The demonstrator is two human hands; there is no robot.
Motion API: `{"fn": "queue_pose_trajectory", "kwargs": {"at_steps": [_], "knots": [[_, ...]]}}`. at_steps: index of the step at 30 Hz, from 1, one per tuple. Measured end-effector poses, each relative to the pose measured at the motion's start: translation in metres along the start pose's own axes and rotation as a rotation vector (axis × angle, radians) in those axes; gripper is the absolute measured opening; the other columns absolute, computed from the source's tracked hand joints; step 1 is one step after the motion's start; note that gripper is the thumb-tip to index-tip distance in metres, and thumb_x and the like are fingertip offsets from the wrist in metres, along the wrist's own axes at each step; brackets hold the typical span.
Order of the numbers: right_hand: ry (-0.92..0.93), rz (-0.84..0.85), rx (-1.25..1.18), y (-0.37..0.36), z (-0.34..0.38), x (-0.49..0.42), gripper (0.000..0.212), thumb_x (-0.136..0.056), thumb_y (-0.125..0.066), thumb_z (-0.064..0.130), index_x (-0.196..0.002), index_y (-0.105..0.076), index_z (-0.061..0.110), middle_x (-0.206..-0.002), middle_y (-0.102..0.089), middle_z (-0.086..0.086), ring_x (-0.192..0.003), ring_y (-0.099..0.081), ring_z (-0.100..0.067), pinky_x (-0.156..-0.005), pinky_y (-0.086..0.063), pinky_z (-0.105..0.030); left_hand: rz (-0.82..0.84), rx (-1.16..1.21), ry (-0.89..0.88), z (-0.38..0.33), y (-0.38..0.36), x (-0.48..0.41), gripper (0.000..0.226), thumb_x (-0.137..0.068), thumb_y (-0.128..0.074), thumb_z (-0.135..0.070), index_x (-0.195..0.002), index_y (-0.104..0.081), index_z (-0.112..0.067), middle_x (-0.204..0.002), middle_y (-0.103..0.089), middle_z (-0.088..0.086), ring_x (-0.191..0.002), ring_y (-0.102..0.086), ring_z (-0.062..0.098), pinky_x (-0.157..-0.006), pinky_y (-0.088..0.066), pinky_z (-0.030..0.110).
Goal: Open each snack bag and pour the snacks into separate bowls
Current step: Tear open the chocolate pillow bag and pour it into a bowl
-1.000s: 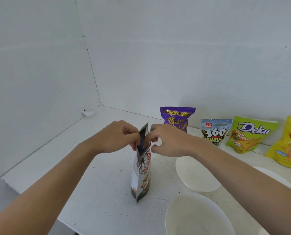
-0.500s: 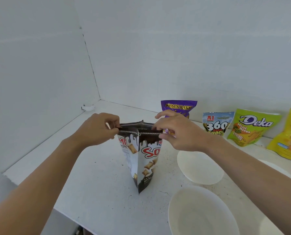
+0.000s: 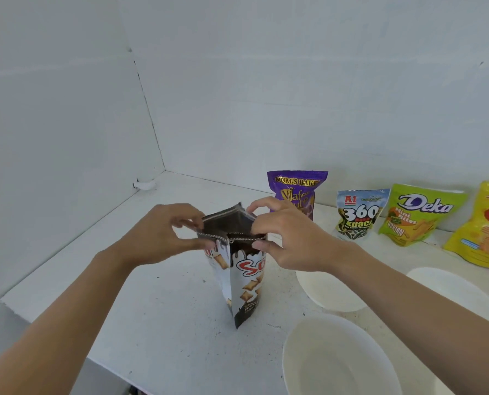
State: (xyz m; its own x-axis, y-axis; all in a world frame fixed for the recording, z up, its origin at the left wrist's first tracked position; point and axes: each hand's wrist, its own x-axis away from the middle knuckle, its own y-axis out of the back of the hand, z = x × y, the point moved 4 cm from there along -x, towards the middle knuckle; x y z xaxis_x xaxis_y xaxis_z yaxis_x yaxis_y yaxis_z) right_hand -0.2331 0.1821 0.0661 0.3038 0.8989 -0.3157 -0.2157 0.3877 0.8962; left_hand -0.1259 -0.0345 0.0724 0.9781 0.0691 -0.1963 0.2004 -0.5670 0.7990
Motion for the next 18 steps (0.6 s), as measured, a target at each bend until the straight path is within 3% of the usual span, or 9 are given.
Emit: {"fn": "queue_pose_trajectory", "kwargs": {"at_steps": [4,6,10,13,15,18], "knots": [[-0.039,-0.002,0.071,0.002,-0.001,0.006,0.013,-0.092,-0.063,0.035,-0.084,-0.066,0.025,-0.109,-0.062,0.008,-0.124,-0.044,-0.013,-0.103,-0.035,-0.044,-0.078,-0.1,0.014,0.007,0.006,-0.003,0.043,-0.074,-0.064,-0.076,-0.083,-0.072,-0.034,-0.098,-0.07,-0.02,-0.09,-0.069,0.002,-0.08,-0.055,0.041],[-0.087,-0.022,0.074,0.002,-0.001,0.005,0.014,-0.091,-0.062,0.041,-0.08,-0.061,0.034,-0.116,-0.056,0.007,-0.119,-0.045,-0.019,-0.101,-0.037,-0.042,-0.119,-0.117,0.006,0.007,0.0,-0.005,0.041,-0.079,-0.06,-0.075,-0.088,-0.068,-0.036,-0.096,-0.068,-0.02,-0.088,-0.07,0.0,-0.075,-0.057,0.038],[-0.098,-0.087,0.071,0.005,0.0,0.006,0.022,-0.089,-0.066,0.049,-0.101,-0.071,0.031,-0.127,-0.056,0.006,-0.126,-0.033,-0.012,-0.104,-0.031,-0.033,-0.196,0.126,0.04,0.006,-0.017,-0.005,0.027,-0.085,-0.066,-0.051,-0.095,-0.064,-0.026,-0.1,-0.07,-0.026,-0.092,-0.07,-0.003,-0.064,-0.05,0.015],[0.019,-0.131,0.071,0.006,0.012,0.003,0.039,-0.087,-0.072,0.041,-0.122,-0.06,0.027,-0.122,-0.064,0.005,-0.129,-0.018,0.01,-0.113,-0.02,-0.032,-0.166,0.258,0.022,0.006,-0.029,-0.006,0.015,-0.093,-0.065,-0.036,-0.098,-0.06,-0.024,-0.103,-0.073,-0.013,-0.094,-0.074,0.014,-0.074,-0.058,0.039],[0.09,-0.136,0.09,0.005,0.02,-0.002,0.049,-0.086,-0.074,0.035,-0.129,-0.055,0.027,-0.116,-0.066,0.006,-0.129,-0.029,0.005,-0.114,-0.019,-0.028,-0.169,0.281,-0.002,0.003,-0.032,-0.009,0.013,-0.094,-0.066,-0.03,-0.096,-0.06,-0.019,-0.098,-0.071,-0.011,-0.089,-0.073,0.018,-0.079,-0.057,0.04],[0.127,-0.037,0.041,-0.002,0.027,-0.013,0.05,-0.09,-0.07,0.024,-0.134,-0.047,0.031,-0.114,-0.068,0.004,-0.11,-0.046,-0.006,-0.105,-0.015,-0.012,-0.219,0.254,-0.049,0.003,-0.03,-0.015,0.009,-0.094,-0.069,-0.02,-0.093,-0.061,-0.015,-0.09,-0.068,-0.015,-0.079,-0.065,0.014,-0.079,-0.057,0.03]]}}
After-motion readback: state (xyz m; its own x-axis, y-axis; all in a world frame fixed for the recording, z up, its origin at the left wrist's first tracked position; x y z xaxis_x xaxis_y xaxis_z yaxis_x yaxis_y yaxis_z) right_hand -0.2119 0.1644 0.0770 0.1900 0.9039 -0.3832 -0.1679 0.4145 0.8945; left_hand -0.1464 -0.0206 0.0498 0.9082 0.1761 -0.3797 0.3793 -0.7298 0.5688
